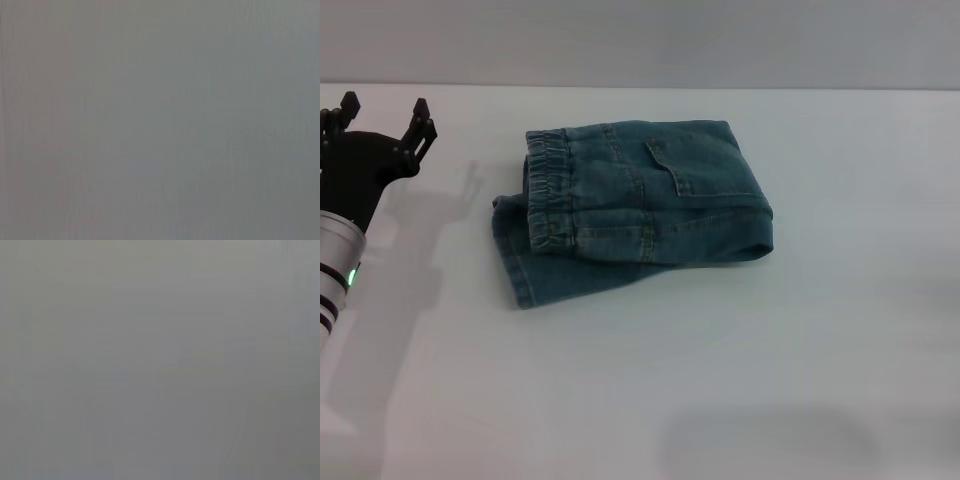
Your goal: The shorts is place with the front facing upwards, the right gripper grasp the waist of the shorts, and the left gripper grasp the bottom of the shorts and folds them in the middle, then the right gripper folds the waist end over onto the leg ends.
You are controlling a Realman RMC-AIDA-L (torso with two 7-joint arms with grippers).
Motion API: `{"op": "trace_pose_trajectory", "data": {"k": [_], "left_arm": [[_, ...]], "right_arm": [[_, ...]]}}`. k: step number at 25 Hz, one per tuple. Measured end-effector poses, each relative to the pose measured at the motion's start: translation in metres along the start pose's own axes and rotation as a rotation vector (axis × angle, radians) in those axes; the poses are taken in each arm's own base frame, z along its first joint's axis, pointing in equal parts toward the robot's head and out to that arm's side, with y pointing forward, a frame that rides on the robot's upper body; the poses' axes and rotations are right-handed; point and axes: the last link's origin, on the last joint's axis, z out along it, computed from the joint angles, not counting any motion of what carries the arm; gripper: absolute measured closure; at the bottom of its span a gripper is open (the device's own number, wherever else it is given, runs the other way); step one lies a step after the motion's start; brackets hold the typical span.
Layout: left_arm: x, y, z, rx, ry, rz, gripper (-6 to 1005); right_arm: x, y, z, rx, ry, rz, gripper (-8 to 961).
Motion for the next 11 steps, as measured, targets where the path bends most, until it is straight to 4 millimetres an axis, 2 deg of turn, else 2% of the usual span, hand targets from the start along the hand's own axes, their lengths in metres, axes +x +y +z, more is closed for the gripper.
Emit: {"op": "trace_pose_trajectory", "data": {"k": [5,10,11], "left_arm": [[-0.0005,0.0001,-0.0003,-0.002,0.003,0.009,167],[-0.0016,0.0014,-0.0054,-0.009,0.012,0.019,167],[-0.0021,0.0009,-0.0062,-0.008,0.011,0.019,167]], "right_arm": [[-0.0005,-0.0032,-0.0056,0.016,-0.002,-0.006,271],[0.0007,-0.0039,-0.0076,0.025,0.005,-0.004,148],[0.0006,-0.0039,-0.0076,0.025,0.005,-0.004,148]]}}
